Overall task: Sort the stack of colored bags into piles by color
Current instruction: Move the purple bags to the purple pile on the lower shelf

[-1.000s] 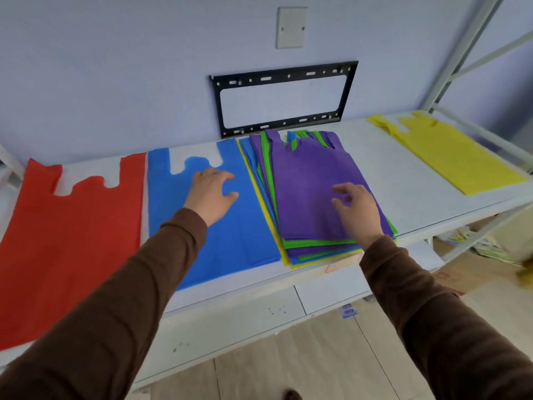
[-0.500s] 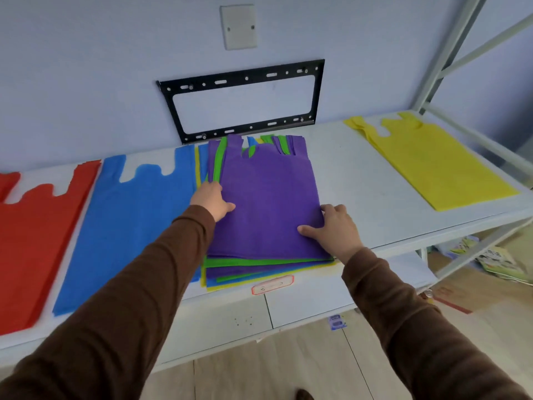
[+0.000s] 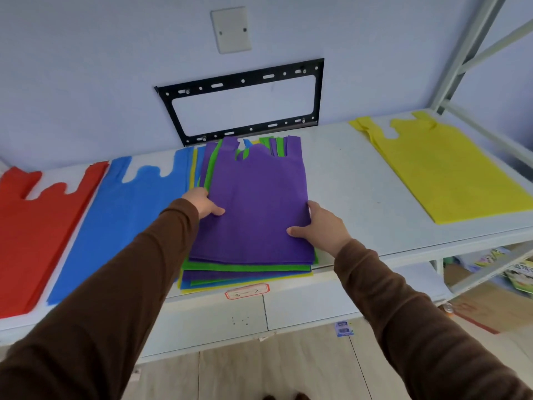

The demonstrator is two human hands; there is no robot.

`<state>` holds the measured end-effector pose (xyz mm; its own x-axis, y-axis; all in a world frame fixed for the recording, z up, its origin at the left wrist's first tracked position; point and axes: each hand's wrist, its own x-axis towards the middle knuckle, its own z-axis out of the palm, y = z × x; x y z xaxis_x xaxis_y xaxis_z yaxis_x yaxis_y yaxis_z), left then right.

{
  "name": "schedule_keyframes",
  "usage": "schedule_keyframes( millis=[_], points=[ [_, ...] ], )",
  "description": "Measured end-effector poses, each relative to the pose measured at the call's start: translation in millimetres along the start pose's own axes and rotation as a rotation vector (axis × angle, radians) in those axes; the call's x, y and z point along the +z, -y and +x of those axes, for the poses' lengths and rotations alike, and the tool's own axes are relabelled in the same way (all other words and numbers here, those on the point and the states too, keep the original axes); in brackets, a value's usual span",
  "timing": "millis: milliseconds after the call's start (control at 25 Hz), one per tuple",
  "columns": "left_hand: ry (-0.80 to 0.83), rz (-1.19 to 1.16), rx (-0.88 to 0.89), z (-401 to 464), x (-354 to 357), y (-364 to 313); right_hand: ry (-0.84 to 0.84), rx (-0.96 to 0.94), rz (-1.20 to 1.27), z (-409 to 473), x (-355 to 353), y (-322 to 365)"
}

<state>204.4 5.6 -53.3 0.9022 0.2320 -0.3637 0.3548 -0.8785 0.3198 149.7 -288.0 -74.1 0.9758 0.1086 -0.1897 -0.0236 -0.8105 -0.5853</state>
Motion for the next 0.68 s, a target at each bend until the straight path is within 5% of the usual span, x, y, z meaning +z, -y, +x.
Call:
schedule_keyframes(
  millis=[200,320,480,560,680],
  points=[
    [-0.039,-0.200,0.151,-21,0,-2,-0.013,0.013,0.080,-2,-2,-3],
    [0.219,-0.679,0.085,-38,-2,-9,-0.043,0.046,0.155,-4,-4,-3],
    [0.339,-1.334,-0.035,-36,-12,-13,-0.253,0.138,0.237,-11,-14,-10],
    [0.387,-1.523,-0.092,-36,-17,-9,-0.088,0.234,0.650,-17,-22,-7],
    [0.412,-1.180,0.025,-47,-9,0,0.292,0.294,1.310,-23,-33,3]
  ],
)
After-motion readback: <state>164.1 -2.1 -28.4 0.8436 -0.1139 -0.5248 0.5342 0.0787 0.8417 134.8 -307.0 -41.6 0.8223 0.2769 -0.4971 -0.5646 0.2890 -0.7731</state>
